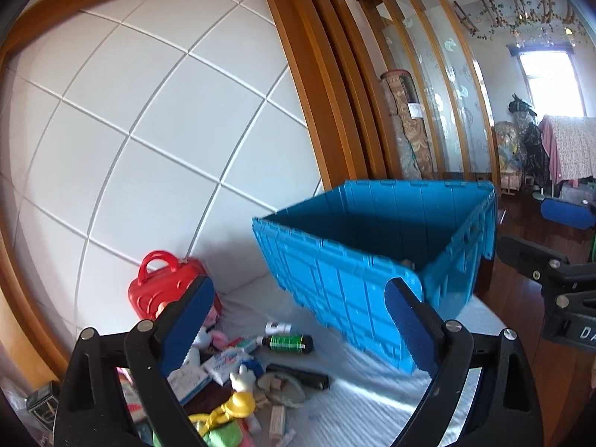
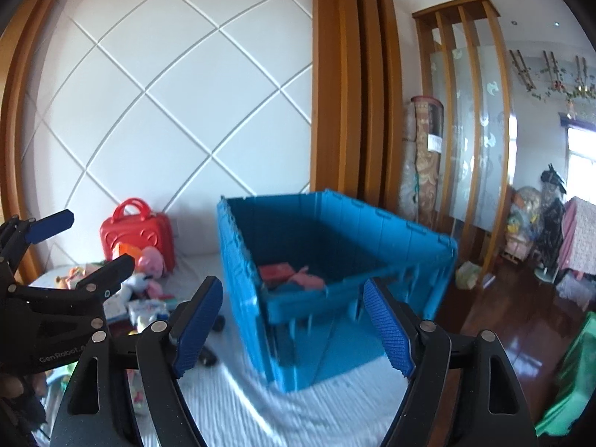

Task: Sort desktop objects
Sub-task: 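Move both open tools back from the crate over the pile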

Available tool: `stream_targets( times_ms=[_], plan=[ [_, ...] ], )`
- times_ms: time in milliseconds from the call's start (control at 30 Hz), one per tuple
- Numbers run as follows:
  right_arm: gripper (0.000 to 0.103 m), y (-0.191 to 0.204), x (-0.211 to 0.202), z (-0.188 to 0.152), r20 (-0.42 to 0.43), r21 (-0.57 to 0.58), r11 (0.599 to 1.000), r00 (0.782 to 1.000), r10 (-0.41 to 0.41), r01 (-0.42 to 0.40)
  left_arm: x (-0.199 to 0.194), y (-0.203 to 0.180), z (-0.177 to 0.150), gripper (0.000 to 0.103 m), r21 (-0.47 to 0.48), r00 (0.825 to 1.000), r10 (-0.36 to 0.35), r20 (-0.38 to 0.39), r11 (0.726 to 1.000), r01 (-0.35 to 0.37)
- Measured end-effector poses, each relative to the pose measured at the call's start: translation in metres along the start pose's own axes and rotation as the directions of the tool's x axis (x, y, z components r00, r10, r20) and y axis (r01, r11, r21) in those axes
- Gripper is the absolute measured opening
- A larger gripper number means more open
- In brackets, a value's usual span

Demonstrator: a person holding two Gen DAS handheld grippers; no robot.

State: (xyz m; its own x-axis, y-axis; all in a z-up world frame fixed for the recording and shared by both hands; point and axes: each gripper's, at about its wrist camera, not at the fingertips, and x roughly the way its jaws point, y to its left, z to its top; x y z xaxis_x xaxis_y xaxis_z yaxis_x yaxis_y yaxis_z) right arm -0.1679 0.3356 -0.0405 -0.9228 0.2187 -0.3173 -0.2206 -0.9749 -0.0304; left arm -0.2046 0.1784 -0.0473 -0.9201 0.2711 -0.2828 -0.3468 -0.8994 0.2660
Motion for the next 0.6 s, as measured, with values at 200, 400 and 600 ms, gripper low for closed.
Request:
stream_targets(
  times_ms=[200, 400, 600],
  plan=[
    [0.084, -0.01, -0.013, -0.024, -0.031, -0.006, 0.999, 0.999, 0.035, -0.035, -0.022, -0.015, -0.025, 0.094, -0.026, 0.997, 0.052, -0.061, 0.998, -0.054],
    [0.085, -0.034, -0.032, -0.042, -0.069, -0.031, 0.997, 0.996, 0.065, -0.067, -0.045, -0.04, -0.037, 0.094, -0.069, 0.99, 0.094, -0.104, 0.992, -0.102],
    [0.085, -0.048, -0.049, -0.054, -0.069, -0.05, 0.993, 0.993, 0.1, -0.104, -0.068, -0.062, -0.044, 0.094, -0.069, 0.982, 0.156, -0.109, 0.984, -0.164]
  ],
)
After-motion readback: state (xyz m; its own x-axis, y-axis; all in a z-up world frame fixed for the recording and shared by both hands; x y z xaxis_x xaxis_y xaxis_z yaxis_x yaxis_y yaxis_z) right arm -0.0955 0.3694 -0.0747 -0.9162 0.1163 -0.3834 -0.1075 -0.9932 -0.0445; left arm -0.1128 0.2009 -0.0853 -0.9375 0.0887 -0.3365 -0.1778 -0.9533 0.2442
